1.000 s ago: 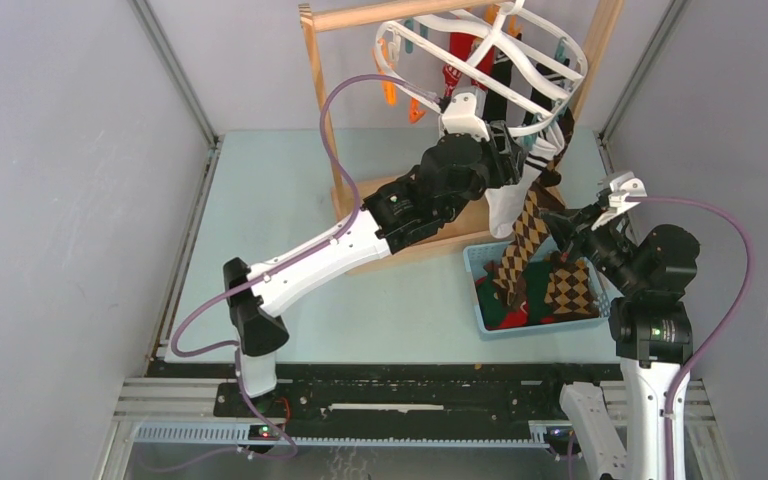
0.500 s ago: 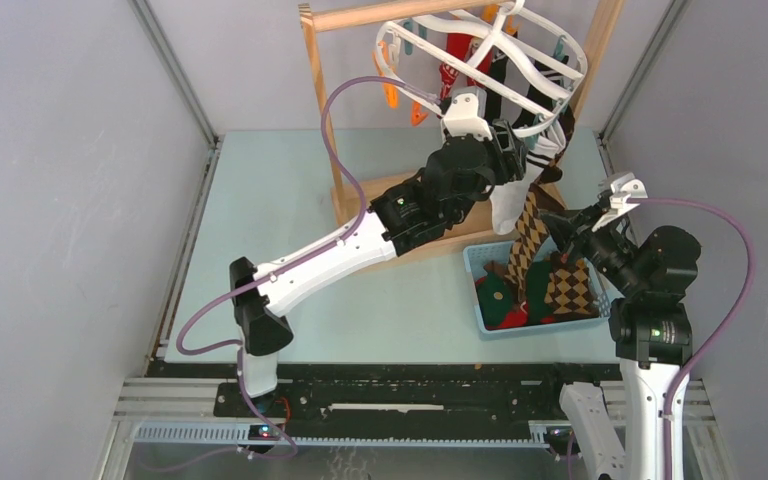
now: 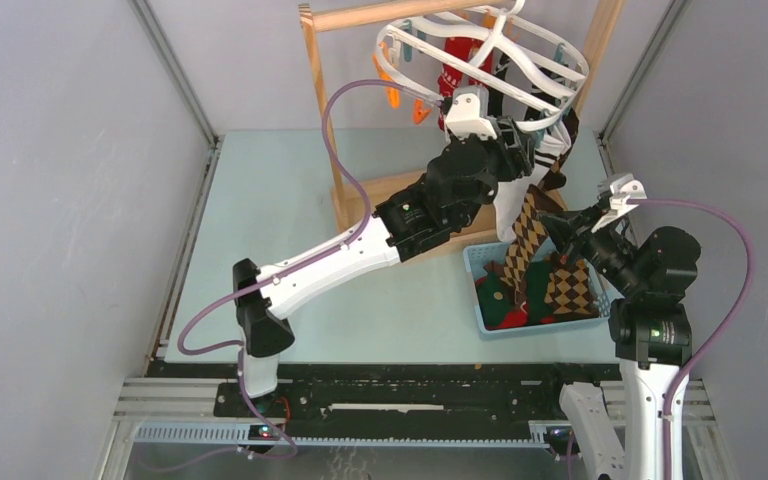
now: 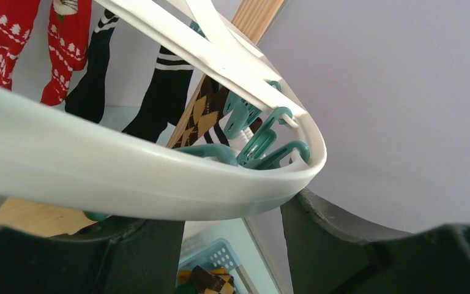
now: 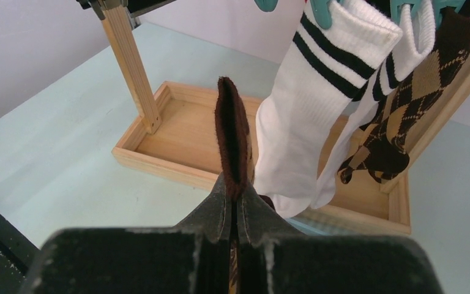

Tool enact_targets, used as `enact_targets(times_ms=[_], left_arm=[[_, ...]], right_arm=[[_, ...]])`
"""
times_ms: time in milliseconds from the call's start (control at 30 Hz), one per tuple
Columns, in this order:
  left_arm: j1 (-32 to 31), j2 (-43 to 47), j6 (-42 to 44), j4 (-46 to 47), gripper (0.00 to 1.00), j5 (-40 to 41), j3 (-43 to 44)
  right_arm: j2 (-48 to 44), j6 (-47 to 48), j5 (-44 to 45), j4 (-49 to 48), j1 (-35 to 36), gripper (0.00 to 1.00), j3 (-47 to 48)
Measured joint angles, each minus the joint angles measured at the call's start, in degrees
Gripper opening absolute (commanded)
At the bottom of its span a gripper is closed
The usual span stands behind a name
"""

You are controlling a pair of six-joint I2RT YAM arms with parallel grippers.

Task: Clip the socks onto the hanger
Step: Open the clamp at the hanger.

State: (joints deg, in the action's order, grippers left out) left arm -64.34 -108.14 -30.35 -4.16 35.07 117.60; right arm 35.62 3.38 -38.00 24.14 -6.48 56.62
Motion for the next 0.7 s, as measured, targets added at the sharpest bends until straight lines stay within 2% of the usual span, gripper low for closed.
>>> enact_targets(times_ms=[700], left_arm=[[-0.1,-3.2,2.1,1.3,0.64,4.1,0.0]], right_arm=[[-0.3,-0.1,-0.5,-1.2,-0.2,0.00,-1.3]])
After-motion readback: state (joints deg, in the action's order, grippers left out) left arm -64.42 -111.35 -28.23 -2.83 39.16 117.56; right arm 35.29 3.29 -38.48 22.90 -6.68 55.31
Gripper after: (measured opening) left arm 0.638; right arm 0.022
